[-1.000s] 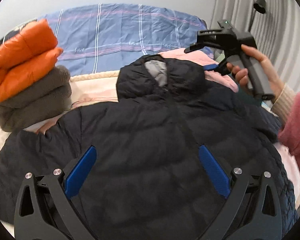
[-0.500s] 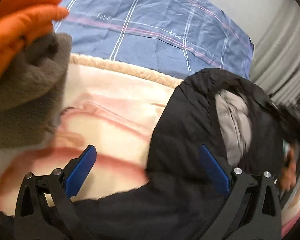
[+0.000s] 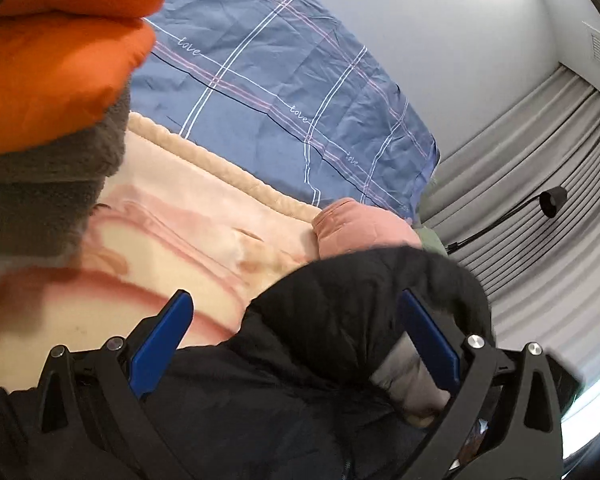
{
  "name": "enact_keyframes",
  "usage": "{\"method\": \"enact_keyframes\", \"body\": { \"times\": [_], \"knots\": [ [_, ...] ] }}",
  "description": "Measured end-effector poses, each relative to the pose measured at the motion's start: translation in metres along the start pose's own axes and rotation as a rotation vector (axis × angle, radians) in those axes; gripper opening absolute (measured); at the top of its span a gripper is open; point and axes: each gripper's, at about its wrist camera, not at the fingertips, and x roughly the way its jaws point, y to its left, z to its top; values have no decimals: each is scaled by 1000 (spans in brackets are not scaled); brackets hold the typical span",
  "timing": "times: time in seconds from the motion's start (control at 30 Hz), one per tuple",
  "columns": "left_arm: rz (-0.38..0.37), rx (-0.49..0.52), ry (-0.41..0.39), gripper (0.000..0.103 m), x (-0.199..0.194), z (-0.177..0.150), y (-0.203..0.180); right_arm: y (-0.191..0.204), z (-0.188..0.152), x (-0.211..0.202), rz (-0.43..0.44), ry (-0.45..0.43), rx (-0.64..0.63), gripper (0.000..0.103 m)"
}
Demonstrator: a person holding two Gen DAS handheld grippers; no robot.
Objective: Fold large clothes
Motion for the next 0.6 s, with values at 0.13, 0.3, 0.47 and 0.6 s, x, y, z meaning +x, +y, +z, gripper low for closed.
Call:
{"method": "enact_keyframes", "body": {
  "times": [0.13,0.3,0.47,0.6],
  "knots": [
    [-45,-10,-7,102,-9,3,-7,58,-48,24,-116,161,-282,3],
    [-95,99,36,102,-19,-10,-31,68,-94,38,-228,309,-420,8],
    [-103,251,156,102,-28,-46,-48,43,-89,-2,-239,234,-254,41],
    [-2,442,263,102,-43,-109,-55,33,-94,-29,-266,186,-81,55]
  ]
}}
